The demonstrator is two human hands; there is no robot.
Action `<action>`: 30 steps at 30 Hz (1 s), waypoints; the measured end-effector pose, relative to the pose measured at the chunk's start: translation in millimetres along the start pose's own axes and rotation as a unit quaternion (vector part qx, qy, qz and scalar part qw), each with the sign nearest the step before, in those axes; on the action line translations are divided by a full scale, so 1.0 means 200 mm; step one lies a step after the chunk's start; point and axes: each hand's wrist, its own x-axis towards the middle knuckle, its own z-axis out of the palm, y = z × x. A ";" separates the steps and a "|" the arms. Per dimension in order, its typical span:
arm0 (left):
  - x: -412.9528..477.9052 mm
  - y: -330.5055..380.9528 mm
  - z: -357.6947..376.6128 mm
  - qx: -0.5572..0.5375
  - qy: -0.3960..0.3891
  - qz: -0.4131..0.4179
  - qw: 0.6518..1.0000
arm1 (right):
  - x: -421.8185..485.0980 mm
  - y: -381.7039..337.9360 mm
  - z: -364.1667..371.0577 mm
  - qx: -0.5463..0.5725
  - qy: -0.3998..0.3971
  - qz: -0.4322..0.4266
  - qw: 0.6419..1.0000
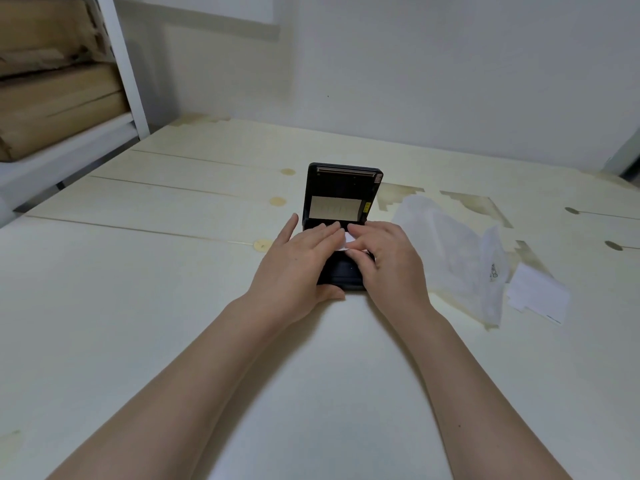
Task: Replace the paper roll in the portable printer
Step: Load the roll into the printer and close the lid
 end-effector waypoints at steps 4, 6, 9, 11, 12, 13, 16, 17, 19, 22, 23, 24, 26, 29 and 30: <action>-0.02 0.04 0.03 0.032 -0.019 -0.014 0.999 | -0.03 0.00 0.01 0.000 -0.012 0.028 1.000; -0.03 0.05 0.04 0.043 -0.021 -0.021 0.999 | -0.05 0.00 0.01 -0.002 -0.013 0.037 0.999; -0.04 0.07 0.03 0.044 -0.014 -0.026 0.999 | -0.07 -0.02 0.00 -0.006 -0.014 0.035 0.999; -0.05 0.08 0.03 0.026 0.003 -0.026 0.999 | -0.09 -0.02 -0.01 -0.013 -0.018 0.031 0.999; -0.06 0.08 0.03 0.017 0.009 -0.028 0.999 | -0.10 -0.03 -0.01 -0.015 -0.020 0.033 0.999; -0.07 0.08 0.03 0.008 0.010 -0.032 0.999 | -0.10 -0.03 -0.01 -0.016 -0.021 0.037 0.999; -0.09 0.09 0.04 0.013 0.013 -0.037 0.999 | -0.13 -0.04 -0.03 -0.018 -0.025 0.037 0.999; -0.09 0.09 0.04 0.025 0.015 -0.038 0.999 | -0.14 -0.05 -0.04 -0.016 -0.029 0.032 0.999; -0.10 0.09 0.05 0.038 0.021 -0.032 0.999 | -0.16 -0.05 -0.06 -0.014 -0.041 0.016 0.999; -0.12 0.06 0.05 0.041 0.024 -0.017 0.999 | -0.18 -0.06 -0.08 -0.019 -0.060 -0.003 0.998; -0.13 0.05 0.05 0.034 0.027 -0.014 0.999 | -0.18 -0.06 -0.08 -0.022 -0.066 -0.004 0.998; -0.13 0.04 0.04 0.027 0.030 -0.012 0.999 | -0.19 -0.07 -0.09 -0.026 -0.071 -0.005 0.997; -0.13 0.04 0.03 0.029 0.037 -0.004 0.999 | -0.20 -0.08 -0.10 -0.031 -0.074 -0.008 0.997; -0.14 0.04 0.05 0.034 0.035 -0.007 0.999 | -0.22 -0.08 -0.11 -0.031 -0.071 -0.005 0.997; -0.15 0.04 0.06 0.034 0.036 -0.004 0.999 | -0.22 -0.08 -0.11 -0.031 -0.070 -0.006 0.997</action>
